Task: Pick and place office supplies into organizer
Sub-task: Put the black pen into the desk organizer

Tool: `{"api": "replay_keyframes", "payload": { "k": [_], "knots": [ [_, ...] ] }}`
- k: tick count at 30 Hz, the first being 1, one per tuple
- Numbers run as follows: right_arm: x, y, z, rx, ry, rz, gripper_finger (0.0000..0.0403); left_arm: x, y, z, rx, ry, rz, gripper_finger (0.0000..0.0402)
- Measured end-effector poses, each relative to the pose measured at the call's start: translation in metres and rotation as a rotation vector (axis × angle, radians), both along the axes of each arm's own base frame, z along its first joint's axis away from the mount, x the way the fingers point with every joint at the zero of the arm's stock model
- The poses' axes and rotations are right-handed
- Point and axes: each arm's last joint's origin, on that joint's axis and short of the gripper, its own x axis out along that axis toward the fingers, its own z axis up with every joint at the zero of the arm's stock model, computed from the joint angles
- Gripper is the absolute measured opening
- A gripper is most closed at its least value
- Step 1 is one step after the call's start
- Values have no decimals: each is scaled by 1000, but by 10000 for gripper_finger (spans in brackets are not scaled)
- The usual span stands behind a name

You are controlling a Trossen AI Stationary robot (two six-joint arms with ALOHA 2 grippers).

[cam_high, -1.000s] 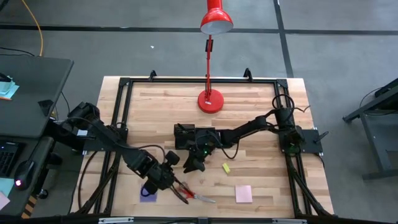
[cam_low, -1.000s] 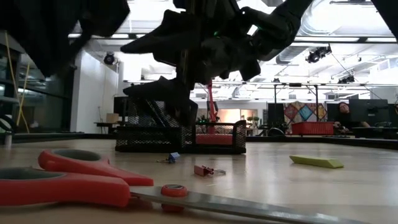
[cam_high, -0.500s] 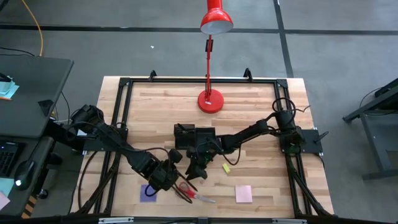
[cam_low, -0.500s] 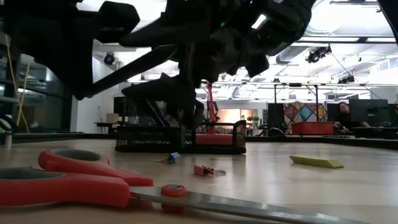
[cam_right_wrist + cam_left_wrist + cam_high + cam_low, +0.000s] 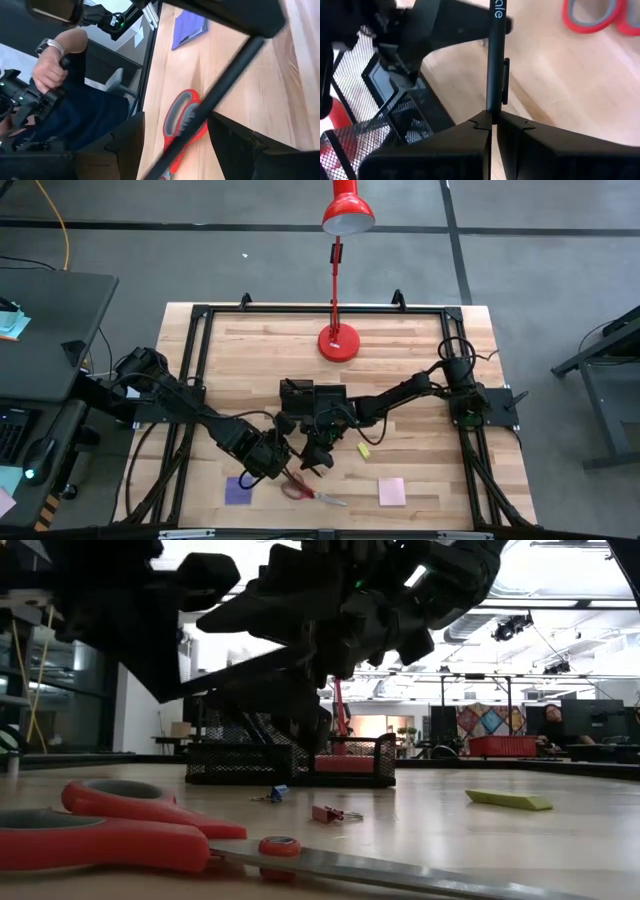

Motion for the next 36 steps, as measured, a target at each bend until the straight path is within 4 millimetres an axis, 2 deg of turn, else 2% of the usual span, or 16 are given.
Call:
{"api": "replay_keyframes", "payload": {
  "k": [17, 28, 36],
  "knots": [
    [-2, 2, 0, 14, 1, 63, 200, 5, 2, 1, -19, -15, -42, 0],
    [-2, 2, -3, 2, 15, 53, 90, 8, 0, 3, -40, -42, -72, 0],
    [-3, 1, -7, -40, 21, 41, 48, 9, -1, 4, -46, -56, -72, 0]
  ]
}}
